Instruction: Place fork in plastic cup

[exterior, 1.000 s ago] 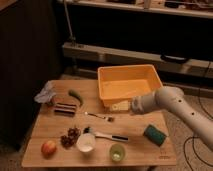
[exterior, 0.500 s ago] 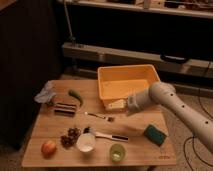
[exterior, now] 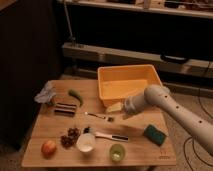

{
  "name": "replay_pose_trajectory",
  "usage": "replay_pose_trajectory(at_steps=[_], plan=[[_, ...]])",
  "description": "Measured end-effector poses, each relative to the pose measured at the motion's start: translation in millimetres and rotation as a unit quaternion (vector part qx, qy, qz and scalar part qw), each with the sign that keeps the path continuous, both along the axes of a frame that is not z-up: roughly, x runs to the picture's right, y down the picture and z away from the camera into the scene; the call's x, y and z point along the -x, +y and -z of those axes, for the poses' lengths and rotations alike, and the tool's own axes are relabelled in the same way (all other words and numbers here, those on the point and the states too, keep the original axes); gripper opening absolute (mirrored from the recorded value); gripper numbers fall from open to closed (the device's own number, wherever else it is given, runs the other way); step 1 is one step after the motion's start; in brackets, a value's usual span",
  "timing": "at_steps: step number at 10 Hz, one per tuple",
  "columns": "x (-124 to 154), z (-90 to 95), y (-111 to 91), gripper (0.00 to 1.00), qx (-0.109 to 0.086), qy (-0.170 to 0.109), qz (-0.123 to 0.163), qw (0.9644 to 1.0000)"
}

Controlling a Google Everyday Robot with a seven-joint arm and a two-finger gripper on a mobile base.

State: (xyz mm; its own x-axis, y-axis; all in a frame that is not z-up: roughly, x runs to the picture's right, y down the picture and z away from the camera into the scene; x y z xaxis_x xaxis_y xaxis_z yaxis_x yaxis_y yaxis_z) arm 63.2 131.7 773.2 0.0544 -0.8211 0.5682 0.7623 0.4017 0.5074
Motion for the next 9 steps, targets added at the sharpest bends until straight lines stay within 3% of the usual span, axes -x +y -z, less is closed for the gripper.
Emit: replay_pose_trajectory(at_steps=[4, 9], plan=[[3.5, -16.6, 11.3, 0.51, 0.02, 0.006, -0.022, 0.9995], [-11.9, -47.2, 27.6, 0.51, 0.044, 0.032, -0.046, 0.9975]])
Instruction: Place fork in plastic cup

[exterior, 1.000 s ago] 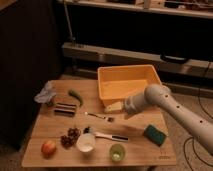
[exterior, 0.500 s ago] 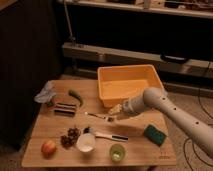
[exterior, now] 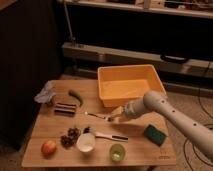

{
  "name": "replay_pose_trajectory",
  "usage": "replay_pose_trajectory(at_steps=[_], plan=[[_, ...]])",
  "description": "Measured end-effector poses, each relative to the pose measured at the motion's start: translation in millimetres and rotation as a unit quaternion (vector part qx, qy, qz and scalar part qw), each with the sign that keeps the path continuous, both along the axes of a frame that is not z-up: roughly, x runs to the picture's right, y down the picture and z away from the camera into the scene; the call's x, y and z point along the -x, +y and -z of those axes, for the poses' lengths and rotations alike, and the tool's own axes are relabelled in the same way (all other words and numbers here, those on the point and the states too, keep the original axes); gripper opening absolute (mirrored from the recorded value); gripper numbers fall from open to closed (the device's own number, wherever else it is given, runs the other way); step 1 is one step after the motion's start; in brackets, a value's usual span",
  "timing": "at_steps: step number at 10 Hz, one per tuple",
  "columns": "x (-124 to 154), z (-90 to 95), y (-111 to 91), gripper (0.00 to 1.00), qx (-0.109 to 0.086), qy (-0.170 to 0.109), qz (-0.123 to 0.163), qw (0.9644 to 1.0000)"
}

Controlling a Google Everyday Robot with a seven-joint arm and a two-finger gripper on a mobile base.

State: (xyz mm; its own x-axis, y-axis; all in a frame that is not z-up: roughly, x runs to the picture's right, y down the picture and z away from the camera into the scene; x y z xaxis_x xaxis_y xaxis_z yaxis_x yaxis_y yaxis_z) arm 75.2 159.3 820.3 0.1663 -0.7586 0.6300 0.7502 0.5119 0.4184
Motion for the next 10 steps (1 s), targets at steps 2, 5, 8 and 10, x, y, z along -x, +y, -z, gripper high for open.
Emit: replay_pose_trajectory(at_steps=[2, 5, 8, 10], plan=[[-1.3, -9.2, 3.4, 0.51, 0.012, 0.003, -0.017, 0.9998], [-1.3, -19.6, 8.6, 0.51, 0.024, 0.007, -0.03, 0.9992], [0.8, -26.9, 10.1, 0.51, 0.032, 0.009, -0.039, 0.9987], [0.7, -30.0, 10.7, 0.51, 0.036, 0.011, -0.047, 0.9982]])
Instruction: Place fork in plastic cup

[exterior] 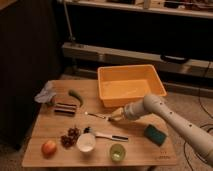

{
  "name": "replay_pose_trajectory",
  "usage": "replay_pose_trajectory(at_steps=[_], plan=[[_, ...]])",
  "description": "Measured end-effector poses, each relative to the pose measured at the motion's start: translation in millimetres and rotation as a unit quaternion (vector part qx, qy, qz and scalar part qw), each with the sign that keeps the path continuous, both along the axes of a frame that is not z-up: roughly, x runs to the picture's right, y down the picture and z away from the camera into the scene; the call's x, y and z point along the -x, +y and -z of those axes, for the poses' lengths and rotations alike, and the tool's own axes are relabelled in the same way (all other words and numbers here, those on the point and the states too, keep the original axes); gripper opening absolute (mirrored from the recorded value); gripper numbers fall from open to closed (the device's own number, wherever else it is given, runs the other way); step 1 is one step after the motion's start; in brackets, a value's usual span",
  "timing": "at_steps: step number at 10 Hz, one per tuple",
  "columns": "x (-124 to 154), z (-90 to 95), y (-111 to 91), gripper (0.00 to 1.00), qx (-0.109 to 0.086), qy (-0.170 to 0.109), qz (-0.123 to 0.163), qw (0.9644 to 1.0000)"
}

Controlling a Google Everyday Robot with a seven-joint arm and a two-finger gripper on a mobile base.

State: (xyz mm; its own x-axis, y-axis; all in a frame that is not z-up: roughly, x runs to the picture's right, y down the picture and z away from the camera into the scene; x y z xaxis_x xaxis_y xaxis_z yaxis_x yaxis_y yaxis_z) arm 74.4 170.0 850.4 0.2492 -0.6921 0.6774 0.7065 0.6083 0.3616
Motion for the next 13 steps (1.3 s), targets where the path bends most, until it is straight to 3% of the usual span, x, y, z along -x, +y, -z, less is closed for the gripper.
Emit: replay_pose_trajectory(at_steps=[13], plan=[[12.7, 2.3, -8.0, 0.51, -0.005, -0.006, -0.005, 1.0]])
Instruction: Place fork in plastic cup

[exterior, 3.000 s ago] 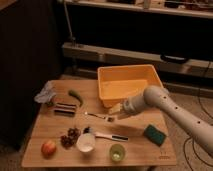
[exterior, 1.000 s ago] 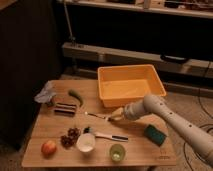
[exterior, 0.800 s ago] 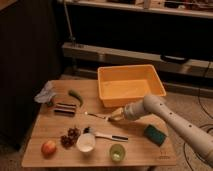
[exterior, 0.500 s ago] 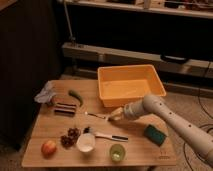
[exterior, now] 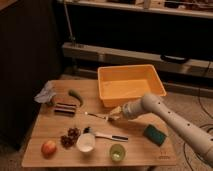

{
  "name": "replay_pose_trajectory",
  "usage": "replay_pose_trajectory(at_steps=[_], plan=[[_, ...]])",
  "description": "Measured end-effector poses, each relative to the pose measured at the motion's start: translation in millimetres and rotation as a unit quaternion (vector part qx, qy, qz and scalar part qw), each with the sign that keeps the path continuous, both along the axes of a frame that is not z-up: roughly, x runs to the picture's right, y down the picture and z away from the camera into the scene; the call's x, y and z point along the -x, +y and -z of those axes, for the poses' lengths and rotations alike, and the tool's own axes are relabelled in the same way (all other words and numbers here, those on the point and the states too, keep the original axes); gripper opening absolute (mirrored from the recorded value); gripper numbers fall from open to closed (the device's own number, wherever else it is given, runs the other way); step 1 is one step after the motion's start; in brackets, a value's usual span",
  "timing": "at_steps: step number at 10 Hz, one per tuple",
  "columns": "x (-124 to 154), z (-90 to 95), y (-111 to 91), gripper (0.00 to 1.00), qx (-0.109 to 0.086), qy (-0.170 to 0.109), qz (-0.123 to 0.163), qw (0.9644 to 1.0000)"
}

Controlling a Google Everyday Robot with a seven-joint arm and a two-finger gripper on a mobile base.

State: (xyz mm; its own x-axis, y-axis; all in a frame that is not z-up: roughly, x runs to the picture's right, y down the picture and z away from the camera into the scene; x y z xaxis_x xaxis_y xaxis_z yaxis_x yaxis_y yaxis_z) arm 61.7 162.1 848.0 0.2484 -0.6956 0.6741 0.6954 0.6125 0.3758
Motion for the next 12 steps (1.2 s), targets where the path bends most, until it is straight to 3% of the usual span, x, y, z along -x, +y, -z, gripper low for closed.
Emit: replay_pose_trajectory(at_steps=[4, 12], plan=[[1.3, -1.8, -0.3, 0.51, 0.007, -0.004, -0.001, 1.0], [6.1, -10.1, -3.1, 0.51, 0.04, -0.009, 0.031, 0.9987]])
